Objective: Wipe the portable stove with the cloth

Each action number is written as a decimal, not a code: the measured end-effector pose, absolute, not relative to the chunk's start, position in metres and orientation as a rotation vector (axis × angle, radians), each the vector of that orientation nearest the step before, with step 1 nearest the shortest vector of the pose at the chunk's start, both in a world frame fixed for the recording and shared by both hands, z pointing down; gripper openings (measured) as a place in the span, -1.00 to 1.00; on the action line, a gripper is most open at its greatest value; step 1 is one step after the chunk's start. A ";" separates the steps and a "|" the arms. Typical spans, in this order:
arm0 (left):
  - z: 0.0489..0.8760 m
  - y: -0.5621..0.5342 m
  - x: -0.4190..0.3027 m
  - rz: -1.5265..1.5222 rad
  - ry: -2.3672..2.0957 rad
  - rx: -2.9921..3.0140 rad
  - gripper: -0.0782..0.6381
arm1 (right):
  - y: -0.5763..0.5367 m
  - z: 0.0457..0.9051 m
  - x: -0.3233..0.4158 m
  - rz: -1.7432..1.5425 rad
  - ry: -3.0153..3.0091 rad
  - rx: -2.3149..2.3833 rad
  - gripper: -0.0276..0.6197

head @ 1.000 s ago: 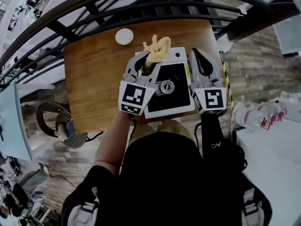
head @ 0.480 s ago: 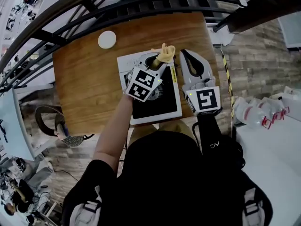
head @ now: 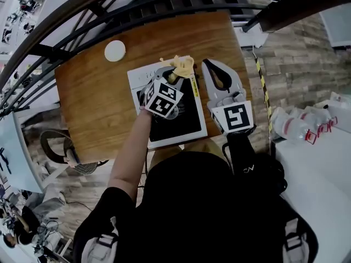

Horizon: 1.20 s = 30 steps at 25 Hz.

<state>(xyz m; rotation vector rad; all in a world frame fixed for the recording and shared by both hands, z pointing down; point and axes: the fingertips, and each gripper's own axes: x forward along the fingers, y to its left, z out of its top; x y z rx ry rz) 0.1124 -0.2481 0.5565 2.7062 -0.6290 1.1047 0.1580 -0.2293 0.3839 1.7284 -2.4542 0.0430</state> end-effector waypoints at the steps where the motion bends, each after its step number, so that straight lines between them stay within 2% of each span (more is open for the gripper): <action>1: 0.556 -0.251 0.104 1.114 -0.655 2.696 -0.53 | -0.231 0.381 0.156 0.037 -2.466 1.728 -0.91; 19: 0.545 -0.276 -0.089 1.069 -1.045 2.442 -0.53 | -0.252 0.362 0.053 -0.014 -2.561 1.556 -0.90; 30: 0.529 -0.264 -0.105 0.970 -0.944 2.519 -0.53 | -0.244 0.337 0.013 -0.087 -2.528 1.651 -0.90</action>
